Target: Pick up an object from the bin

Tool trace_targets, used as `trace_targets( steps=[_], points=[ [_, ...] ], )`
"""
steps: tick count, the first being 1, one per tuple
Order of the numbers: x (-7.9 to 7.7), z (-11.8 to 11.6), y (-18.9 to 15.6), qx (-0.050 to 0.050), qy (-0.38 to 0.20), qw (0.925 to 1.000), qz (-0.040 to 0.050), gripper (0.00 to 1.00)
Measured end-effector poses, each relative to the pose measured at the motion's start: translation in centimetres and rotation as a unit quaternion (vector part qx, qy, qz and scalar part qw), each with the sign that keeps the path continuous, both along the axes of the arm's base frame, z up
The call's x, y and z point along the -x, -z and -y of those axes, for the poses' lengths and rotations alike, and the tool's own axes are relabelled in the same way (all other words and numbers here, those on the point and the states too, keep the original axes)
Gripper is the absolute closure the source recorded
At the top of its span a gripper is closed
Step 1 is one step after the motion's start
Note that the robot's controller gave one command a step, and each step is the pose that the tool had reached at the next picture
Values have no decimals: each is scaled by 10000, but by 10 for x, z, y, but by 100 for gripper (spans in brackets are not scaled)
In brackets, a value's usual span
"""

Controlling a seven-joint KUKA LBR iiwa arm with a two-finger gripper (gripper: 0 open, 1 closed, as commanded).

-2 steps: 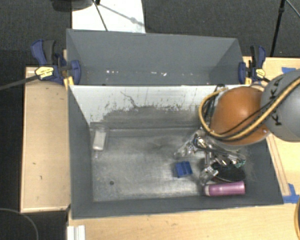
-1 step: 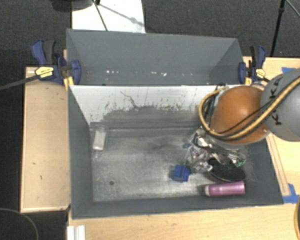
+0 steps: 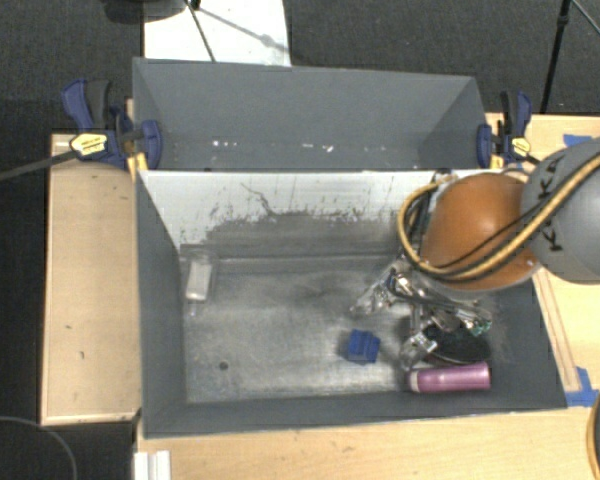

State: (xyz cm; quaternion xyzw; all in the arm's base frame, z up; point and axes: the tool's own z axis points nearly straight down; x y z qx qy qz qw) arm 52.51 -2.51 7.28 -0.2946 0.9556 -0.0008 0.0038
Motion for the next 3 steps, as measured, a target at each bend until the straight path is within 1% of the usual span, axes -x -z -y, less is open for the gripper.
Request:
trace_targets(
  steps=[1,2,3],
  points=[
    [33,-30,0,-4,-434,9991,14,0],
    [32,-30,-1,-10,-404,9992,31,100],
    [30,-32,-145,0,-113,9999,14,100]
  ],
)
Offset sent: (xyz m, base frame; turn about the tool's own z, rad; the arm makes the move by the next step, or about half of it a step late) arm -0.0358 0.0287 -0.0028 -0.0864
